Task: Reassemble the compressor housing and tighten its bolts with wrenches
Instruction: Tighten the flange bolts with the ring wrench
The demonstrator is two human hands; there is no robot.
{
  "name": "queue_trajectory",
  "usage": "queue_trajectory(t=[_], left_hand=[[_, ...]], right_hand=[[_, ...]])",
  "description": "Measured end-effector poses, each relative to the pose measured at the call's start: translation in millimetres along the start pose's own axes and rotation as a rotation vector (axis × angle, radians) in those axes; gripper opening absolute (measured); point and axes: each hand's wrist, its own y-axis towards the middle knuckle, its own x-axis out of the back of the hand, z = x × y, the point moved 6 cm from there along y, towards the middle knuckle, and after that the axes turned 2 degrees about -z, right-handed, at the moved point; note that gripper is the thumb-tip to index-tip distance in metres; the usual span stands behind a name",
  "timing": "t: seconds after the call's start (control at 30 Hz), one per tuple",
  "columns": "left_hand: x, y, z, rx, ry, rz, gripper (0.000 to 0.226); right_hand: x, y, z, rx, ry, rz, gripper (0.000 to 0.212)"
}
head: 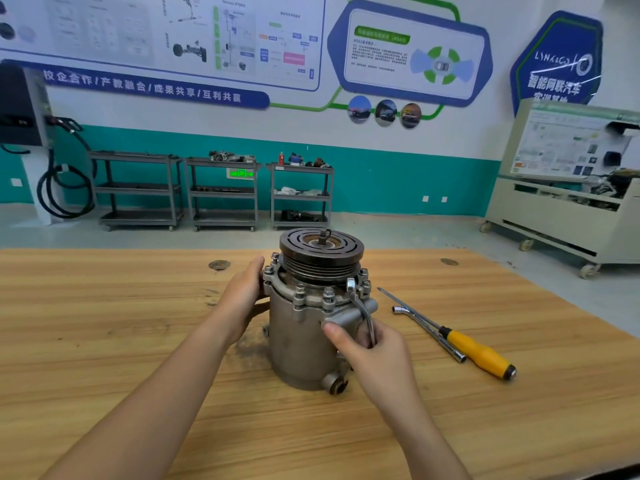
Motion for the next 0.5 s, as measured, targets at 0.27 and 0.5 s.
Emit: queue_trajectory(t=[0.27, 0.5], left_hand=[[1.7, 12.7, 8.7, 0.129, -0.068, 0.011, 0.017], [-1.8, 22.6, 8.1, 0.008, -0.032, 0.138, 0.034]], right_hand=[[1.8, -2.6, 8.3, 0.048, -0.053, -0.027, 0.05], [-0.4, -3.3, 3.0, 0.009, -0.026, -0.002, 0.044]])
